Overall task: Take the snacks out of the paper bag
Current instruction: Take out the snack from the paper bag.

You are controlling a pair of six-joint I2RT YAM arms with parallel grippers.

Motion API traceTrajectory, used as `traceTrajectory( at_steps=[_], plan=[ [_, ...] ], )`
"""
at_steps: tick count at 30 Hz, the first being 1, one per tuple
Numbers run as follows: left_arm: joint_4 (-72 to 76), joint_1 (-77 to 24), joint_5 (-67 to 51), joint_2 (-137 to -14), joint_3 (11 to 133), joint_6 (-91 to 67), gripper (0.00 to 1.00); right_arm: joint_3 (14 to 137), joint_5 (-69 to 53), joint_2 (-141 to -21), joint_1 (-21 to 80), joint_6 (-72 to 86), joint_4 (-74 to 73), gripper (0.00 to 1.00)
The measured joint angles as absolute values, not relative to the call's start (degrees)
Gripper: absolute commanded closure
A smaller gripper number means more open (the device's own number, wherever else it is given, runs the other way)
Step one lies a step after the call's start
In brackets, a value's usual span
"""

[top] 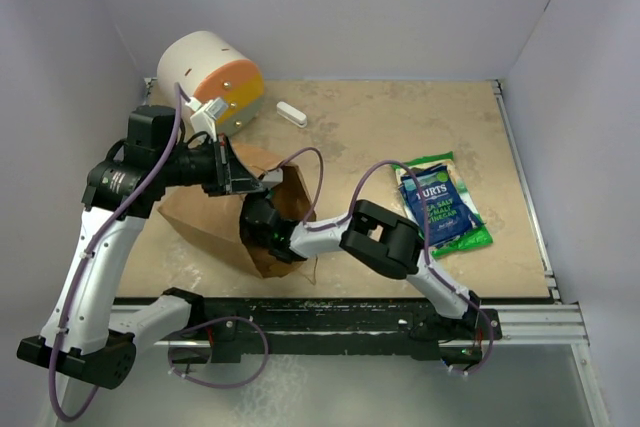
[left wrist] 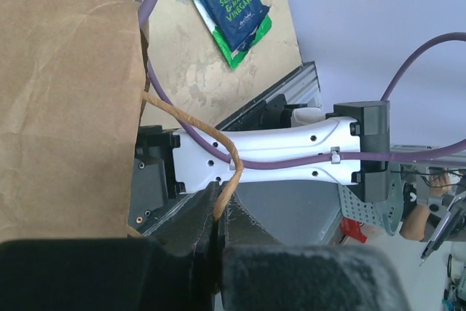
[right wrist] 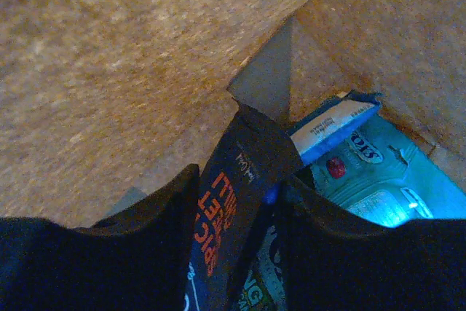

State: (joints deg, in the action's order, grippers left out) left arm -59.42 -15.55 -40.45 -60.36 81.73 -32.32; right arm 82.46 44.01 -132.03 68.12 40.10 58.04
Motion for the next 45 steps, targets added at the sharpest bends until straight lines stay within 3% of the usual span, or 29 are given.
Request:
traceTrajectory(
  at_steps=[4, 7, 24, 31, 45],
  plan=[
    [-59.4, -15.6, -39.5, -60.3, 81.7, -32.6, 1.00, 82.8, 43.8, -132.0, 67.7, 42.6, 55.5, 0.91],
    [-59.4, -15.6, -38.1, -60.1, 81.7, -33.7, 1.00, 80.7, 42.3, -130.7, 67.4, 43.3, 55.5, 1.00],
    [-55.7, -15.6, -32.1, -60.4, 83.5, -38.7, 1.00, 55.9, 29.9, -100.8, 67.2, 50.1, 45.2, 1.00],
    [-51.9, -15.6, -31.7, -61.1, 83.5, -41.5, 1.00, 55.6, 26.3, -93.6, 67.0, 54.0, 33.3, 1.00],
    [-49.0, -15.6, -27.3, -63.8, 84.9, -44.5, 1.00, 70.7, 27.4, -88.3, 67.0, 65.5, -7.7, 1.00]
  ],
)
